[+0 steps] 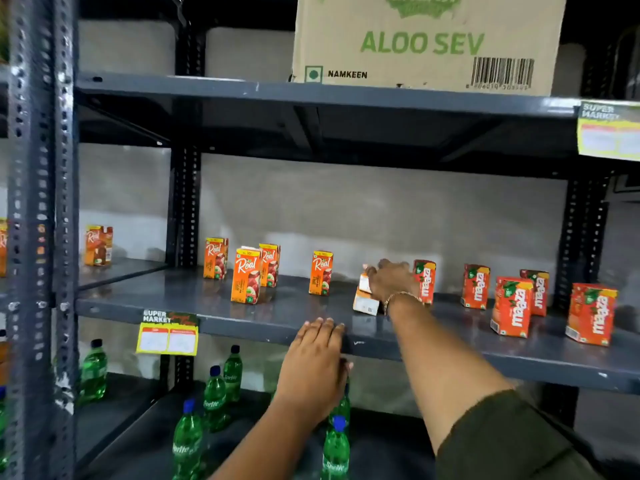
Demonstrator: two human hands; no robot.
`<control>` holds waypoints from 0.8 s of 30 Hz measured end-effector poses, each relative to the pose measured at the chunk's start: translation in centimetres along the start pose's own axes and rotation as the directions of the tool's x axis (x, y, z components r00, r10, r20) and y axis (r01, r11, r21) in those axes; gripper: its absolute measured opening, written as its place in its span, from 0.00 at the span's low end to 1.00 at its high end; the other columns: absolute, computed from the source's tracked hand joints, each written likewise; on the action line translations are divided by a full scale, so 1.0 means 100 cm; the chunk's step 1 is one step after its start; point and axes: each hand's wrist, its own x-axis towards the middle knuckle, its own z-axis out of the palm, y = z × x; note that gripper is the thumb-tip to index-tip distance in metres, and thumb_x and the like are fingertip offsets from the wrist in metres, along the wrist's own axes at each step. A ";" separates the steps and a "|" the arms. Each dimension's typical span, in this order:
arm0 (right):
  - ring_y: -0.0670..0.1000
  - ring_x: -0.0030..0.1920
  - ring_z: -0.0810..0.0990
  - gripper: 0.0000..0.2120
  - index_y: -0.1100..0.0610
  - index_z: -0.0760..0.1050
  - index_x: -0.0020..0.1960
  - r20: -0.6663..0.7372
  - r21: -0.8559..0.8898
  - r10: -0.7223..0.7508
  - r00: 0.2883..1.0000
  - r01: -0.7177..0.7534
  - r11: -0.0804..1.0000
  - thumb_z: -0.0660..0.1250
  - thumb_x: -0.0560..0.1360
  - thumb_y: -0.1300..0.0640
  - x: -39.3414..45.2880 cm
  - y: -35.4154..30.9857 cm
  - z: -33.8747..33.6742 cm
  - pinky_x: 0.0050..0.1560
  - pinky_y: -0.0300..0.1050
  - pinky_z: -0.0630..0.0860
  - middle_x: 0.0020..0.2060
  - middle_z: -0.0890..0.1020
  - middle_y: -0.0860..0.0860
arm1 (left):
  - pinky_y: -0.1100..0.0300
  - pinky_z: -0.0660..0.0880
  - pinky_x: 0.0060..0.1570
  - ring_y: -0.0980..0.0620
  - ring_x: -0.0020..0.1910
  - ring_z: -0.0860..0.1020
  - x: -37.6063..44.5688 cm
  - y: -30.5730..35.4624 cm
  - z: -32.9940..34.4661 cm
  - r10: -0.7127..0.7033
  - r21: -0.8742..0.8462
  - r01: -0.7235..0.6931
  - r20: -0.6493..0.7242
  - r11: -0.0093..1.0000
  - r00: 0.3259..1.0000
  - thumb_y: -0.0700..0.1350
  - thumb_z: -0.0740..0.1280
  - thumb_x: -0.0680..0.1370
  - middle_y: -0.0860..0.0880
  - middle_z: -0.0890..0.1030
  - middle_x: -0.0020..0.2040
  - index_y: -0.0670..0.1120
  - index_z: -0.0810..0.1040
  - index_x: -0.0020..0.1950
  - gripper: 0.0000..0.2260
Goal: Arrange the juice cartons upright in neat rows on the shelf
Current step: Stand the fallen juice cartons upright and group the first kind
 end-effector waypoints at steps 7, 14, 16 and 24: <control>0.59 0.51 0.82 0.37 0.60 0.77 0.56 0.008 0.234 0.311 0.951 -0.304 0.924 0.70 0.60 0.33 -0.002 0.000 0.008 0.46 0.45 0.76 0.51 0.83 0.57 | 0.53 0.63 0.66 0.52 0.60 0.78 0.005 -0.007 0.014 0.004 0.021 -0.002 -0.102 1.000 0.995 0.57 0.67 0.69 0.52 0.81 0.60 0.50 0.76 0.63 0.25; 0.58 0.35 0.82 0.15 0.62 0.79 0.37 0.058 0.433 0.254 0.966 -0.253 0.865 0.69 0.64 0.48 -0.002 0.005 -0.017 0.29 0.39 0.68 0.35 0.83 0.57 | 0.55 0.56 0.72 0.53 0.69 0.70 0.008 -0.005 0.012 0.012 0.003 -0.012 -0.151 1.000 0.988 0.58 0.53 0.76 0.52 0.74 0.68 0.51 0.69 0.70 0.25; 0.57 0.33 0.82 0.12 0.61 0.76 0.33 0.060 0.538 0.251 0.966 -0.243 0.807 0.70 0.62 0.52 -0.005 0.008 -0.025 0.30 0.43 0.76 0.30 0.81 0.56 | 0.56 0.50 0.74 0.53 0.73 0.63 0.009 -0.005 0.011 0.014 -0.029 -0.019 -0.164 0.999 0.986 0.58 0.48 0.78 0.52 0.68 0.73 0.51 0.63 0.73 0.26; 0.51 0.44 0.79 0.10 0.59 0.78 0.44 0.465 0.707 0.227 0.856 -0.513 0.486 0.77 0.68 0.58 -0.009 0.024 -0.052 0.26 0.42 0.80 0.44 0.80 0.55 | 0.55 0.50 0.74 0.51 0.71 0.65 0.008 -0.003 0.013 -0.035 -0.042 0.028 -0.182 0.999 0.983 0.57 0.51 0.78 0.50 0.71 0.71 0.48 0.66 0.72 0.24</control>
